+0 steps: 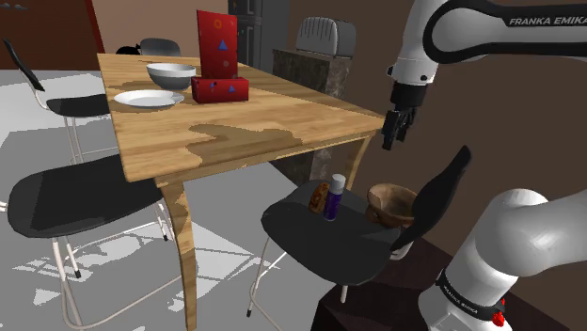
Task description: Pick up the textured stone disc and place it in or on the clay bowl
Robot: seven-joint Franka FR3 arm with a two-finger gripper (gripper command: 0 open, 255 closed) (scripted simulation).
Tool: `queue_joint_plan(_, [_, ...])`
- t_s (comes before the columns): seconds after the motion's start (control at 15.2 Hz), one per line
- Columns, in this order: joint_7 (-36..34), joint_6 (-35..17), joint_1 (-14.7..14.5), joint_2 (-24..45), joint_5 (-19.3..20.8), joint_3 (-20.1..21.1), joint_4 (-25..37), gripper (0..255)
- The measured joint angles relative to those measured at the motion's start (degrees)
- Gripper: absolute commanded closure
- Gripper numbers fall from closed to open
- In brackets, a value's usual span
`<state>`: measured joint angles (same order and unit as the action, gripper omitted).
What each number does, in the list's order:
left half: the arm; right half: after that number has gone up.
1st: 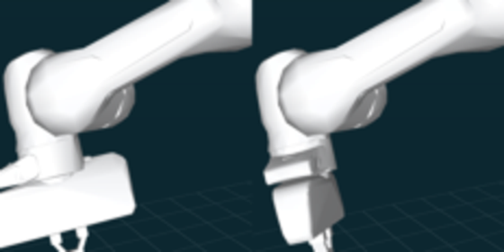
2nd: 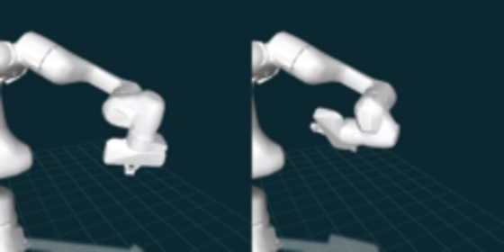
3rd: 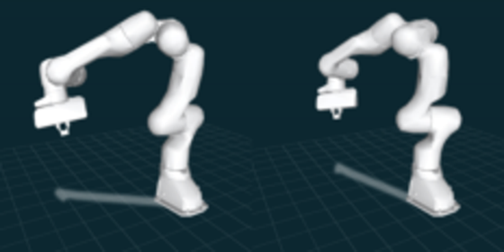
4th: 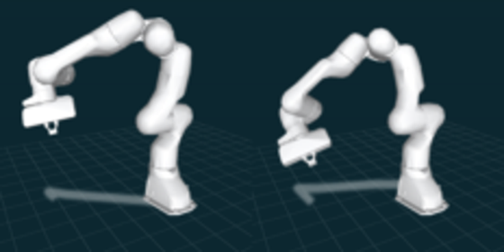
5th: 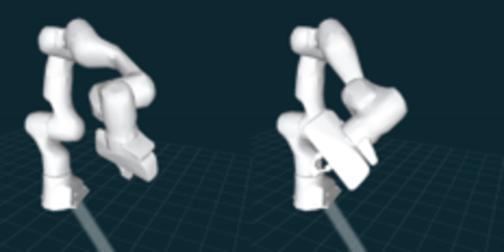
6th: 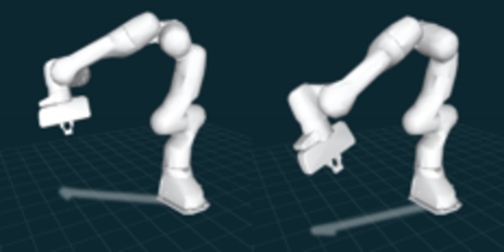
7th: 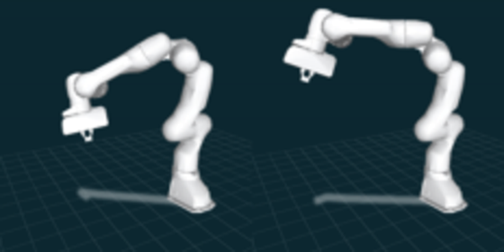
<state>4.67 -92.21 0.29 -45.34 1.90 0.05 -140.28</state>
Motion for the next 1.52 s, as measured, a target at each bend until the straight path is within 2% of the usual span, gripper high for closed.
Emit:
queue_joint_plan(0.07, [0.00,0.00,0.00,0.00,0.00,0.00,0.00,0])
queue_joint_plan(0.2, [-4.89,-2.27,0.97,-0.24,-1.28,2.04,-1.91,0])
queue_joint_plan(0.59, [-30.58,-13.59,5.48,3.44,-7.31,13.23,-6.56,0])
queue_joint_plan(0.92, [-53.44,-24.50,11.00,11.06,-9.83,23.55,-7.44,0])
queue_joint_plan(1.19, [-71.70,-31.67,17.40,19.18,-8.18,31.26,-5.15,0])
queue_joint_plan(1.32, [-75.27,-33.78,18.81,21.28,-7.41,32.71,-5.00,0])
queue_joint_plan(1.52, [-76.79,-36.68,19.67,23.13,-6.64,33.59,-5.86,0])
